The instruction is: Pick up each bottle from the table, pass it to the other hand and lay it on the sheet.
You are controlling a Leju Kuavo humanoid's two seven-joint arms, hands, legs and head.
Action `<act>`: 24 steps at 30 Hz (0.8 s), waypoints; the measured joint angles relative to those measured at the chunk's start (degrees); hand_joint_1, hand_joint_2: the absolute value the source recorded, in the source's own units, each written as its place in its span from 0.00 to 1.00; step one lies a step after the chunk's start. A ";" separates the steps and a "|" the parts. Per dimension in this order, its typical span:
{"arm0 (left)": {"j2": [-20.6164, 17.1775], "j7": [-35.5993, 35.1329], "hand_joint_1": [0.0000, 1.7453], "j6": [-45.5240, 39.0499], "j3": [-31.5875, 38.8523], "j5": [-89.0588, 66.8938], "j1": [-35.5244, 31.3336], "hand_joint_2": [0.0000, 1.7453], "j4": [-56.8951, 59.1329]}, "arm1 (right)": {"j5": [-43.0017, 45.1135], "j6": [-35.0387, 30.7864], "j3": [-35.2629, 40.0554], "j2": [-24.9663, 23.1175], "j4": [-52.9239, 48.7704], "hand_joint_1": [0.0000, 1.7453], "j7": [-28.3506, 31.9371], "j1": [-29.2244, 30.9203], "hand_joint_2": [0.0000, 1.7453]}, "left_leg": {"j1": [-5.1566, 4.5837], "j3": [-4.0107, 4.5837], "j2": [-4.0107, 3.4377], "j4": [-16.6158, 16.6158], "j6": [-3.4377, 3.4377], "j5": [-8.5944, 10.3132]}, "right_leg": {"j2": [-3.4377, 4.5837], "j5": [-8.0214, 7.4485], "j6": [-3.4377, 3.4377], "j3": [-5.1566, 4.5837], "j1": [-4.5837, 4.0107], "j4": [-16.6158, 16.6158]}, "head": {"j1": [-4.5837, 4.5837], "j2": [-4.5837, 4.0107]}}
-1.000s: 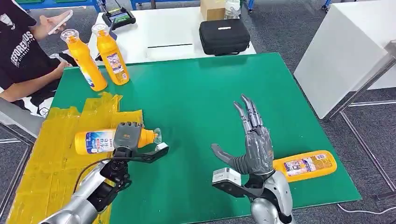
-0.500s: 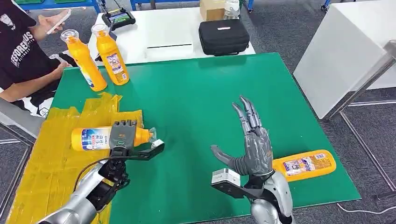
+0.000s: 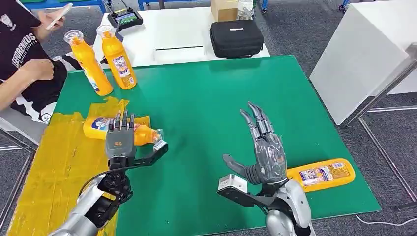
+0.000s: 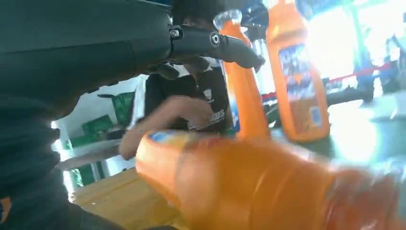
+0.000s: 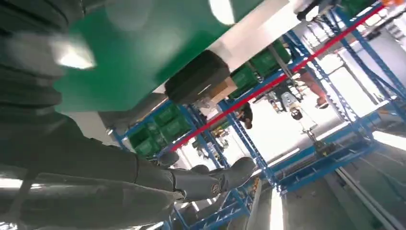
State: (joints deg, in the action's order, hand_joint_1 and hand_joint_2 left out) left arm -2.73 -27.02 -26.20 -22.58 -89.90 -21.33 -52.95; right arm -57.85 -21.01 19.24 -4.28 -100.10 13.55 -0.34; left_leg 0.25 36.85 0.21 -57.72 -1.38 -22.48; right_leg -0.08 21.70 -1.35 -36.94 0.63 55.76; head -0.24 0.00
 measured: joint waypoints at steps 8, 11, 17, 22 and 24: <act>3.41 9.12 0.00 -3.11 7.04 0.00 4.17 1.00 -7.92 | -8.29 3.44 -0.96 2.63 -2.19 0.00 -2.50 -0.24 1.00 | 0.00 0.03 0.00 0.00 -0.01 -0.01 | 0.00 0.01 -0.01 0.00 0.00 0.00 | 0.00 0.00; 4.18 10.10 0.00 -3.46 8.29 0.04 4.69 1.00 -9.07 | -8.86 4.24 -0.96 3.37 -2.60 0.00 -2.87 -0.24 1.00 | 0.00 0.02 0.01 0.00 -0.01 -0.02 | 0.00 0.00 -0.01 0.00 0.00 0.00 | -0.02 0.00; 7.65 23.34 0.00 -5.51 13.21 10.53 6.42 1.00 -11.02 | -12.23 10.30 -0.85 7.60 -3.30 0.00 -3.37 -0.51 1.00 | -0.01 0.04 0.01 0.00 -0.02 -0.03 | -0.01 0.00 -0.02 0.00 0.00 0.00 | -0.02 0.00; 9.64 30.11 0.00 -4.57 15.59 17.75 8.52 1.00 -14.28 | -8.46 14.44 -2.13 14.37 -3.30 0.00 -0.39 -1.38 1.00 | -0.03 0.04 0.09 -0.02 -0.11 -0.08 | -0.05 0.08 -0.14 0.03 0.02 -0.03 | -0.02 0.00; 9.95 31.09 0.00 -4.11 15.72 19.30 9.20 1.00 -15.30 | -7.77 16.05 -3.67 17.33 -3.30 0.00 0.35 -2.89 1.00 | -0.05 0.05 0.12 -0.03 -0.16 -0.12 | -0.08 0.09 -0.16 0.04 0.04 -0.03 | -0.02 0.00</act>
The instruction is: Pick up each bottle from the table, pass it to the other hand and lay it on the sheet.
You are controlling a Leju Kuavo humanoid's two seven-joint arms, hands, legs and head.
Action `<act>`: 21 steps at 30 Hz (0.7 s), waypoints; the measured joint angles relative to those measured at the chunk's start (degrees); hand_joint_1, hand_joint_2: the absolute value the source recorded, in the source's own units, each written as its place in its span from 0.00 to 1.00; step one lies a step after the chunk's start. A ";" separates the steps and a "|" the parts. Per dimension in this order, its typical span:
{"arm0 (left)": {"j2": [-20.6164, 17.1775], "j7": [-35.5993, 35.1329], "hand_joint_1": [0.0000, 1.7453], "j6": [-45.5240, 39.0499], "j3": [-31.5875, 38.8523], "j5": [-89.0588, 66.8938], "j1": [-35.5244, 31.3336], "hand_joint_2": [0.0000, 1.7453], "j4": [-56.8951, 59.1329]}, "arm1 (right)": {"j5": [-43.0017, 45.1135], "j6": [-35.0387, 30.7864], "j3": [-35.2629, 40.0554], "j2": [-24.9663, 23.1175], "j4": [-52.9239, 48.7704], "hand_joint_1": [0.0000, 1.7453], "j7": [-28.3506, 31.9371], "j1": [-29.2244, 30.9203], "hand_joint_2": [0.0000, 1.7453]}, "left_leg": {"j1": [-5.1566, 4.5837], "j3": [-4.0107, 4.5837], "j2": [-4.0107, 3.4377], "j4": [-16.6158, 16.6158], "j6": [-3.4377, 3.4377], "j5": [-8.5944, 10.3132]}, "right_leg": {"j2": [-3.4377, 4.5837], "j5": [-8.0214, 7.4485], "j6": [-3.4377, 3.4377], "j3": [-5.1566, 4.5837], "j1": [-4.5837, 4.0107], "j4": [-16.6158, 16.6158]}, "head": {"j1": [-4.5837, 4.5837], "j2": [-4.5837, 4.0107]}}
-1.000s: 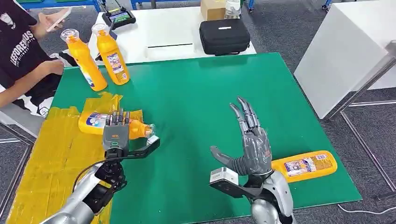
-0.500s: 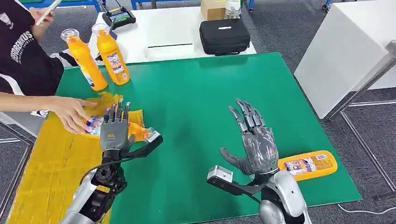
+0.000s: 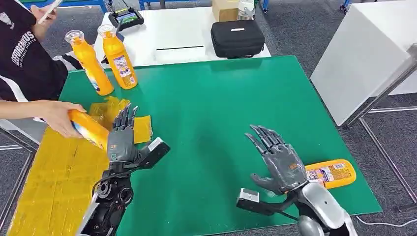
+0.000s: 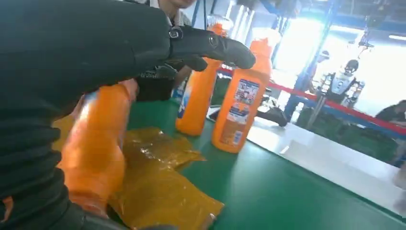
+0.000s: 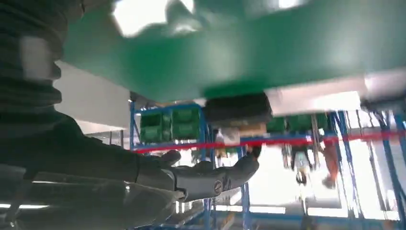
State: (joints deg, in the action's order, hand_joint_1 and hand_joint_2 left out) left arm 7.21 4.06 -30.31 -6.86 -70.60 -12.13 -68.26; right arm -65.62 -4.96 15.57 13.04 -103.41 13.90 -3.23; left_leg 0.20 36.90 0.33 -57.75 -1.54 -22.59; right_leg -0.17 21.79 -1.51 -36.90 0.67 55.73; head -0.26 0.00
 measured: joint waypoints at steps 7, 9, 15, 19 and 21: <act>0.50 1.90 0.00 -0.18 0.02 2.78 0.97 1.00 -0.79 | 2.21 2.65 -11.01 5.01 0.04 0.00 2.82 -6.35 1.00 | -0.02 0.00 -0.02 0.00 -0.13 -0.11 | 0.01 0.03 -0.04 -0.03 0.02 0.00 | 0.02 0.00; 0.50 2.25 0.00 -0.20 -0.04 3.52 0.98 1.00 -0.79 | 1.47 3.50 -14.57 5.54 0.31 0.00 2.84 -7.90 1.00 | -0.02 -0.01 -0.02 0.00 -0.14 -0.12 | 0.01 0.03 -0.04 -0.03 0.02 0.00 | 0.00 0.00; 0.61 2.30 0.00 -0.37 -0.11 4.46 1.82 1.00 -0.92 | 0.02 6.71 -22.02 7.27 6.13 0.00 3.06 -8.55 1.00 | -0.03 -0.01 -0.10 0.00 -0.17 -0.16 | 0.06 0.04 -0.05 -0.03 0.04 0.00 | 0.00 0.00; 0.65 2.30 0.00 -0.35 -0.11 4.48 2.02 1.00 -1.05 | -0.04 6.71 -24.29 8.03 11.28 0.00 3.19 -6.73 1.00 | -0.05 -0.01 -0.10 0.00 -0.18 -0.13 | 0.05 0.03 -0.06 -0.01 0.05 0.00 | 0.00 0.00; 0.65 2.30 0.00 -0.35 -0.11 4.48 2.04 1.00 -1.07 | -0.24 6.73 -24.77 8.25 12.61 0.00 3.17 -6.38 1.00 | -0.05 -0.01 -0.10 0.00 -0.17 -0.12 | 0.05 0.03 -0.06 -0.01 0.05 0.00 | 0.00 0.00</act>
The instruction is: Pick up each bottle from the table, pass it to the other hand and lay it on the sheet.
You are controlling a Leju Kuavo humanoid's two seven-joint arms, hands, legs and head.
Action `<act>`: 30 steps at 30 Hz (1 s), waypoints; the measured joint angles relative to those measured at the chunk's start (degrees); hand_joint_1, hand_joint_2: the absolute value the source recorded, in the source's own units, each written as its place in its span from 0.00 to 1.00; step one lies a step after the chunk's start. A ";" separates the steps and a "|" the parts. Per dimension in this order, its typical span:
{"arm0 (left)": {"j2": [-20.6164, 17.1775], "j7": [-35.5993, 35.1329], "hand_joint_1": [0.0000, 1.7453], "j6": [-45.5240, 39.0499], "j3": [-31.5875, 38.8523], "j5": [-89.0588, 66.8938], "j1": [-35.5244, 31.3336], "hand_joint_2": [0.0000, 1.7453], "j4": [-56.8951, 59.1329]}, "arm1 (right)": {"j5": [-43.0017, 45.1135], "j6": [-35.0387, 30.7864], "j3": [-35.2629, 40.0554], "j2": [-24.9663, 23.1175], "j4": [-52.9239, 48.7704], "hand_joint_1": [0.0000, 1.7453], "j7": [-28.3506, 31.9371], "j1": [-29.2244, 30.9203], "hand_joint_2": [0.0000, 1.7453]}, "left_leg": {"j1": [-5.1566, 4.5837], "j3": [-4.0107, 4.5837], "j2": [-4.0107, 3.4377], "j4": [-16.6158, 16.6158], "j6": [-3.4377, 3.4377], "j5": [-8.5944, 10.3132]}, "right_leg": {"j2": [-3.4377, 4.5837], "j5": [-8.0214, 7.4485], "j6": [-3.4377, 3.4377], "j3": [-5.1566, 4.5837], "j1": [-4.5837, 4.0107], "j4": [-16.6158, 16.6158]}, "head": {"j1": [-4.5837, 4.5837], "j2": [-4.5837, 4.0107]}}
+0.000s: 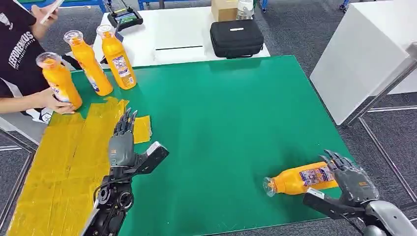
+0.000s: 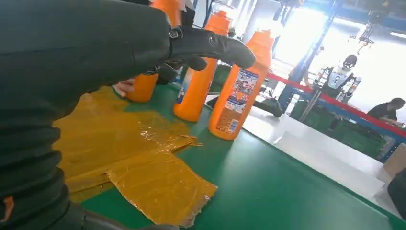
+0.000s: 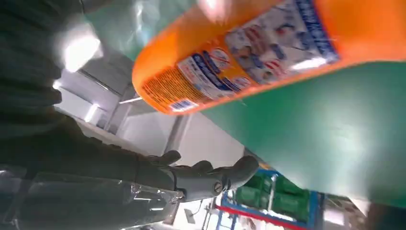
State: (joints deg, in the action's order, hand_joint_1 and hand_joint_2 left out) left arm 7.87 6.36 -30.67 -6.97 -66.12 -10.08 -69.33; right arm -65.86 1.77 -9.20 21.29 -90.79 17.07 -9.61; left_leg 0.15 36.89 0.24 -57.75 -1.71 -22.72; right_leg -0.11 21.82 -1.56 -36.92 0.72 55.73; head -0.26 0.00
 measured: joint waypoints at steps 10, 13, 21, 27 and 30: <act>0.55 -0.04 0.00 0.13 0.00 0.07 -1.18 1.00 0.96 | -3.98 -1.33 -0.18 1.66 15.14 0.00 -0.57 9.24 1.00 | -0.01 -0.01 -0.02 0.00 -0.01 0.02 | 0.02 -0.02 -0.01 0.00 0.02 0.00 | 0.00 0.00; 0.68 -0.04 0.00 0.04 0.00 0.13 -1.52 1.00 1.49 | -4.72 -1.70 1.16 1.60 19.46 0.00 -0.37 11.97 1.00 | -0.01 -0.01 -0.01 -0.01 -0.01 0.04 | 0.01 -0.02 -0.01 0.01 0.01 0.00 | -0.02 0.00; 0.94 -0.11 0.00 -0.11 0.00 0.31 -2.51 1.00 3.02 | -5.44 -1.70 4.09 1.66 27.01 0.85 -0.61 16.69 1.00 | 0.01 -0.11 -0.07 -0.01 0.00 -0.02 | 0.08 -0.02 -0.01 0.04 -0.03 0.00 | -0.02 0.00; 1.18 -0.02 0.00 -0.17 -0.02 0.50 -2.72 1.00 3.96 | -5.66 -2.27 5.49 1.38 29.31 1.00 -0.61 17.62 1.00 | 0.00 -0.23 -0.07 -0.01 -0.04 -0.04 | 0.08 -0.02 -0.02 0.15 0.03 -0.02 | 0.00 0.00; 1.38 0.00 0.00 -0.15 -0.15 0.68 -2.93 1.00 4.48 | -5.77 -2.27 6.23 1.22 30.16 1.00 -0.85 18.21 1.00 | -0.01 -0.34 -0.06 -0.01 -0.04 -0.02 | 0.08 -0.03 -0.02 0.30 0.01 -0.03 | -0.02 0.00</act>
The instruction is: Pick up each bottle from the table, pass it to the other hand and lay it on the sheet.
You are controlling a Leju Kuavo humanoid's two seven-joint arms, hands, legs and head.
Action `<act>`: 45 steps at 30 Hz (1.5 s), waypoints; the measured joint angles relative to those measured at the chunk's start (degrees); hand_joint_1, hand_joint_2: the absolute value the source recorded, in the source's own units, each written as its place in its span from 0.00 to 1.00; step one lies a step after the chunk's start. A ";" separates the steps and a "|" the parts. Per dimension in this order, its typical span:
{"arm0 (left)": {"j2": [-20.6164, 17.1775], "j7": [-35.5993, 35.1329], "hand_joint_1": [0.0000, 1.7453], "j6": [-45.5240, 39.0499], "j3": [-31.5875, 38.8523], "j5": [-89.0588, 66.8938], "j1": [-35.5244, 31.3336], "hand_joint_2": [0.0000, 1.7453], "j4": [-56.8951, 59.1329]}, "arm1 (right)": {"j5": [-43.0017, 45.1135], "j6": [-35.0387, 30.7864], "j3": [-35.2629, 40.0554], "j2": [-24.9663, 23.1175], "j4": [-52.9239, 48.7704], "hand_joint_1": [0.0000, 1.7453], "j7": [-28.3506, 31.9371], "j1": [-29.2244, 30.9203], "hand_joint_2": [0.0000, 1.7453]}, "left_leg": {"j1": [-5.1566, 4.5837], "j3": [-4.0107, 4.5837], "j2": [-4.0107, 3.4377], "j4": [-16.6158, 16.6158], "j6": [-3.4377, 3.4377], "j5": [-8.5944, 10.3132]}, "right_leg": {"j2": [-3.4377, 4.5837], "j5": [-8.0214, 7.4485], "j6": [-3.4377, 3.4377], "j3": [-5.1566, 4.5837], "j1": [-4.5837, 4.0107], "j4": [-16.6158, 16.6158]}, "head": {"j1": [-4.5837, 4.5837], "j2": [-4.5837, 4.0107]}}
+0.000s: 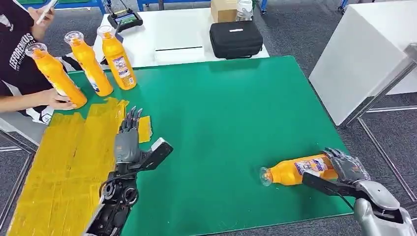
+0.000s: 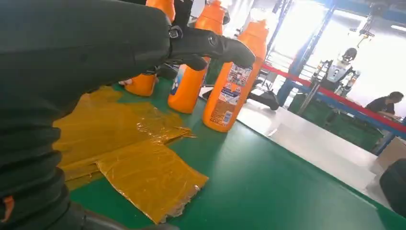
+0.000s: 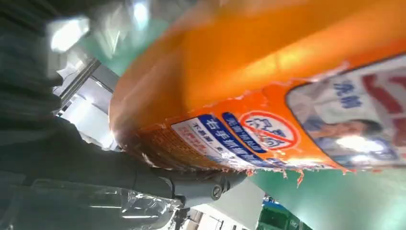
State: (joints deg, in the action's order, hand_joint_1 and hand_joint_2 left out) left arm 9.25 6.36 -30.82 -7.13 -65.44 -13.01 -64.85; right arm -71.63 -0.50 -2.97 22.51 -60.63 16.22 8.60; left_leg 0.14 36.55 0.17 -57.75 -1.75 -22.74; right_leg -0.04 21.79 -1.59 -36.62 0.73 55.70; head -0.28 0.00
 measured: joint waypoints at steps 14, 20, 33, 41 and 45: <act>0.74 0.02 0.00 0.00 -1.07 0.65 -2.37 1.00 2.75 | -0.04 -2.24 1.86 -1.35 0.35 1.00 -0.63 0.22 1.00 | 0.10 -0.44 -0.13 0.00 0.07 -0.15 | 0.11 0.02 0.02 0.38 -0.10 -0.01 | 0.02 0.00; 0.85 0.70 0.00 -0.33 -1.86 1.29 -2.22 1.00 2.73 | 5.41 -9.72 1.84 -6.90 -4.19 1.00 -0.31 -2.87 1.00 | 0.11 -0.34 -0.12 0.01 0.12 -0.08 | 0.10 0.01 0.04 0.33 -0.11 0.02 | 0.00 0.00; 1.24 6.16 0.00 3.80 -3.43 9.68 -0.23 1.00 -0.63 | 19.71 -16.70 -0.88 -17.01 -9.61 1.00 3.22 -3.86 1.00 | 0.04 0.08 0.01 0.01 0.12 0.01 | 0.02 0.04 0.02 -0.03 0.02 0.04 | 0.02 0.00; 1.55 10.51 0.00 16.49 -8.13 29.49 1.16 1.00 -9.39 | 38.96 -24.65 -2.99 -25.17 -10.03 1.00 5.51 -1.59 1.00 | 0.06 0.13 -0.01 0.02 0.12 0.00 | 0.04 0.04 0.02 -0.11 -0.06 0.05 | 0.02 0.00; 1.55 11.56 0.00 25.30 -8.79 43.95 1.89 1.00 -12.98 | 43.94 -23.07 -2.52 -28.26 -7.64 1.00 7.38 1.79 1.00 | 0.08 0.17 -0.03 0.02 0.17 0.06 | 0.05 0.03 0.04 -0.17 -0.08 0.06 | 0.02 0.00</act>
State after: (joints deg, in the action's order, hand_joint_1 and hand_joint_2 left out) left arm 10.80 17.92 -5.52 -15.91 -21.49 -11.12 -77.83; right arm -27.68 -23.57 -5.49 -5.74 -68.27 23.60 10.39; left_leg 0.22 36.72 0.15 -57.73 -1.58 -22.67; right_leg 0.01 21.82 -1.55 -36.79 0.65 55.76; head -0.26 0.00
